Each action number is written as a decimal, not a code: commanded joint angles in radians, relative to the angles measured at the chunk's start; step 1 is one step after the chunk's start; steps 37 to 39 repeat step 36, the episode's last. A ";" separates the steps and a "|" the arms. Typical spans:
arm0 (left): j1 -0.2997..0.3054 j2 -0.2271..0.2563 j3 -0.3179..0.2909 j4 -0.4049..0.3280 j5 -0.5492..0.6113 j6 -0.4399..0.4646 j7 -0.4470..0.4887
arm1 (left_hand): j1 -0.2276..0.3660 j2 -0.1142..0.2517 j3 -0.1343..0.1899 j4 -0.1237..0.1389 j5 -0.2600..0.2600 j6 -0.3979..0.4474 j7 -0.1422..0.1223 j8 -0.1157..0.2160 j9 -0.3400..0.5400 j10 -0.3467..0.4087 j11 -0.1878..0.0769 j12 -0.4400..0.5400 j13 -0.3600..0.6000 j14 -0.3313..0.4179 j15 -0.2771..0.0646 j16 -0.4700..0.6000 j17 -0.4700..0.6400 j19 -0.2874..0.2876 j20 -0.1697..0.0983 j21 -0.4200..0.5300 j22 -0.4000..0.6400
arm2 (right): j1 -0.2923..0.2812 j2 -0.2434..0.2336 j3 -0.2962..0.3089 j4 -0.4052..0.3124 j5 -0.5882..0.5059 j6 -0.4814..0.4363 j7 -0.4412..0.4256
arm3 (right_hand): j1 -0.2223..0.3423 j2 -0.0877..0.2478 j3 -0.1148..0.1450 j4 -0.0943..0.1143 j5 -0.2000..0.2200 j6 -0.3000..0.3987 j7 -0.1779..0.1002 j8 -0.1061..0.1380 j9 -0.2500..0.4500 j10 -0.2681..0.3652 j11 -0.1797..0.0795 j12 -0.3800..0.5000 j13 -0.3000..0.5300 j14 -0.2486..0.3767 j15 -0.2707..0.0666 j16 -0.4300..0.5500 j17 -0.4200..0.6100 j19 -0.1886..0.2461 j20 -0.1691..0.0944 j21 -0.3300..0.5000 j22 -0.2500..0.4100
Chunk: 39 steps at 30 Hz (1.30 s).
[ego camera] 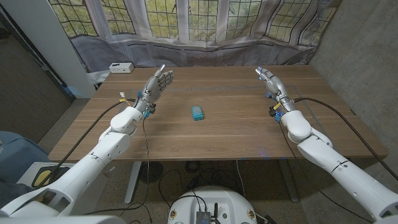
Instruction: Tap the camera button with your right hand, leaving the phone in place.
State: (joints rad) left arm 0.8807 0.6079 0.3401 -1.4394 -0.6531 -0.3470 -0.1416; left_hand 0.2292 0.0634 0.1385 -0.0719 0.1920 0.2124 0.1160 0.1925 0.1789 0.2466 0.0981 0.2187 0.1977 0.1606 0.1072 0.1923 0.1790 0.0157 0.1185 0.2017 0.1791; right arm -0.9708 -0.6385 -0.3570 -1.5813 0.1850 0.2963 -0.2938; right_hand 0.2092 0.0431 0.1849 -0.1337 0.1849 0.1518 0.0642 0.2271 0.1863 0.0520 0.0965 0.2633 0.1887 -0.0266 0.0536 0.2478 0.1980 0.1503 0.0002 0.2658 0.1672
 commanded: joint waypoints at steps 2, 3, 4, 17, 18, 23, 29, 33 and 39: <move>0.014 -0.003 0.007 -0.011 0.002 -0.008 0.002 | 0.005 0.011 0.002 -0.007 0.000 0.002 0.009 -0.001 0.002 0.011 0.000 -0.001 0.002 0.007 0.004 -0.001 0.003 0.001 -0.002 -0.002 0.002 | 0.048 0.065 -0.016 0.134 0.253 0.152 0.237 | -0.004 -0.012 -0.005 0.002 0.001 -0.007 -0.006 -0.009 0.001 -0.006 0.009 -0.005 0.001 0.007 0.004 0.004 0.003 0.015 -0.002 -0.003 0.004; 0.014 -0.004 0.007 -0.010 0.004 -0.009 0.003 | 0.005 0.011 0.002 -0.007 0.000 0.001 0.009 -0.001 0.002 0.010 -0.001 -0.001 0.002 0.007 0.004 -0.001 0.003 0.001 -0.002 -0.002 0.002 | 0.052 0.068 -0.018 0.143 0.263 0.158 0.252 | -0.005 -0.013 -0.006 0.002 0.001 -0.010 -0.004 -0.011 0.001 -0.007 0.009 -0.006 0.001 0.008 0.004 0.003 0.004 0.016 -0.001 -0.004 0.004; 0.014 -0.003 0.007 -0.011 0.004 -0.010 0.003 | 0.005 0.011 0.002 -0.008 0.000 0.001 0.009 -0.001 0.002 0.010 0.000 -0.002 0.002 0.007 0.003 -0.002 0.003 0.001 -0.002 -0.002 0.002 | 0.055 0.072 -0.019 0.151 0.271 0.164 0.262 | -0.005 -0.014 -0.006 0.003 0.002 -0.010 -0.004 -0.012 0.001 -0.008 0.010 -0.007 0.001 0.007 0.004 0.003 0.004 0.016 -0.002 -0.004 0.004; 0.013 -0.012 0.013 -0.003 0.002 -0.008 0.002 | 0.006 0.011 0.003 -0.009 -0.001 -0.010 0.006 -0.006 0.002 -0.001 0.000 -0.006 0.002 -0.001 0.001 -0.005 0.003 0.001 -0.008 -0.002 0.002 | 0.066 0.094 -0.028 0.206 0.358 0.180 0.358 | -0.012 -0.027 -0.015 0.004 0.003 -0.045 0.012 -0.029 0.001 -0.018 0.014 -0.019 0.001 0.000 0.014 -0.006 0.004 0.016 0.003 -0.014 0.004; 0.014 -0.012 0.013 -0.004 0.002 -0.007 0.003 | 0.006 0.011 0.003 -0.009 -0.001 -0.011 0.007 -0.006 0.002 -0.001 0.000 -0.006 0.002 -0.001 0.001 -0.005 0.003 0.000 -0.008 -0.003 0.002 | 0.065 0.094 -0.027 0.206 0.365 0.176 0.360 | -0.013 -0.028 -0.016 0.004 0.004 -0.046 0.014 -0.029 0.001 -0.019 0.017 -0.021 0.001 -0.001 0.014 -0.007 0.004 0.016 0.003 -0.015 0.004; 0.018 -0.012 0.013 -0.005 0.002 -0.006 0.008 | 0.006 0.011 0.003 -0.010 -0.001 -0.013 0.008 -0.006 0.002 -0.003 0.004 -0.007 0.002 -0.003 0.002 -0.005 0.003 0.000 -0.009 -0.003 0.002 | 0.068 0.092 -0.029 0.209 0.372 0.168 0.371 | -0.016 -0.032 -0.019 0.005 0.004 -0.047 0.017 -0.030 0.001 -0.018 0.018 -0.023 0.001 -0.003 0.018 -0.009 0.004 0.014 0.003 -0.019 0.004; 0.020 -0.011 0.012 -0.006 0.001 -0.004 0.009 | 0.006 0.011 0.003 -0.010 -0.001 -0.013 0.008 -0.006 0.002 -0.002 0.003 -0.006 0.002 -0.004 0.002 -0.005 0.003 -0.003 -0.008 -0.004 0.002 | 0.069 0.087 -0.028 0.202 0.371 0.152 0.365 | -0.018 -0.034 -0.021 0.006 0.005 -0.047 0.019 -0.030 0.001 -0.019 0.019 -0.026 0.001 -0.004 0.020 -0.011 0.005 0.012 0.005 -0.022 0.004; 0.019 -0.010 0.012 -0.006 0.002 -0.004 0.009 | 0.006 0.011 0.003 -0.011 -0.001 -0.013 0.008 -0.005 0.002 -0.003 0.000 -0.006 0.002 -0.004 0.002 -0.005 0.003 -0.003 -0.008 -0.004 0.002 | 0.070 0.084 -0.030 0.204 0.370 0.148 0.368 | -0.020 -0.035 -0.022 0.006 0.005 -0.047 0.019 -0.030 0.001 -0.018 0.019 -0.027 0.001 -0.003 0.020 -0.011 0.005 0.012 0.006 -0.023 0.004; 0.019 -0.009 0.012 -0.006 0.004 -0.006 0.008 | 0.006 0.011 0.003 -0.011 -0.001 -0.012 0.008 -0.005 0.002 -0.003 -0.002 -0.007 0.002 -0.005 0.002 -0.005 0.003 -0.003 -0.007 -0.004 0.002 | 0.068 0.082 -0.031 0.201 0.366 0.143 0.364 | -0.021 -0.035 -0.022 0.007 0.005 -0.046 0.020 -0.030 0.001 -0.018 0.019 -0.027 0.001 -0.004 0.020 -0.012 0.005 0.012 0.008 -0.024 0.004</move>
